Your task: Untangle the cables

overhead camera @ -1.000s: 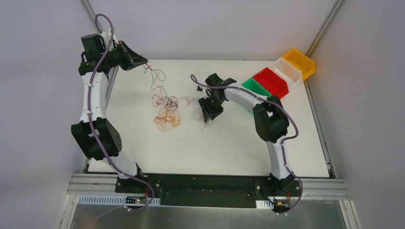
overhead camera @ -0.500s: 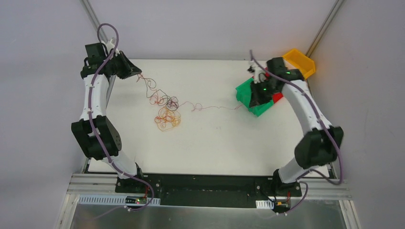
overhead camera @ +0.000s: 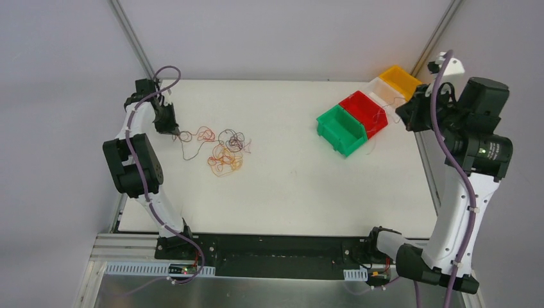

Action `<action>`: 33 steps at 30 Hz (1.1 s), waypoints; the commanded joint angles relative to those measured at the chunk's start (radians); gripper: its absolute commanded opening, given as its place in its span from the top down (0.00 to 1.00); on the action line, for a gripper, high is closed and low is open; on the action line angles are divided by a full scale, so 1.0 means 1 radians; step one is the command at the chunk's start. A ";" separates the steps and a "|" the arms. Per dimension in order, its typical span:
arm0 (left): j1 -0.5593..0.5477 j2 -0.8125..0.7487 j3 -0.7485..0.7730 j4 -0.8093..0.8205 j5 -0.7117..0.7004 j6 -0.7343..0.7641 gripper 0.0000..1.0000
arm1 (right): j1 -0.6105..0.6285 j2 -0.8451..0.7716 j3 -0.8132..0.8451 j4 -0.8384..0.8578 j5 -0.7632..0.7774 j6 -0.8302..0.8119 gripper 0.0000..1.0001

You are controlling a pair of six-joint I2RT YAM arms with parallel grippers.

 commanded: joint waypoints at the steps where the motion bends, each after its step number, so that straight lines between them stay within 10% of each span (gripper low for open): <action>1: 0.008 0.025 -0.046 -0.040 -0.112 0.130 1.00 | -0.100 0.004 0.088 0.106 0.016 0.074 1.00; 16: -0.359 -0.037 -0.223 -0.080 0.288 0.068 1.00 | -0.111 0.155 0.065 0.239 0.022 0.255 1.00; 33: -0.367 -0.090 -0.109 -0.080 0.265 0.083 1.00 | -0.216 0.593 0.322 0.544 0.425 0.401 1.00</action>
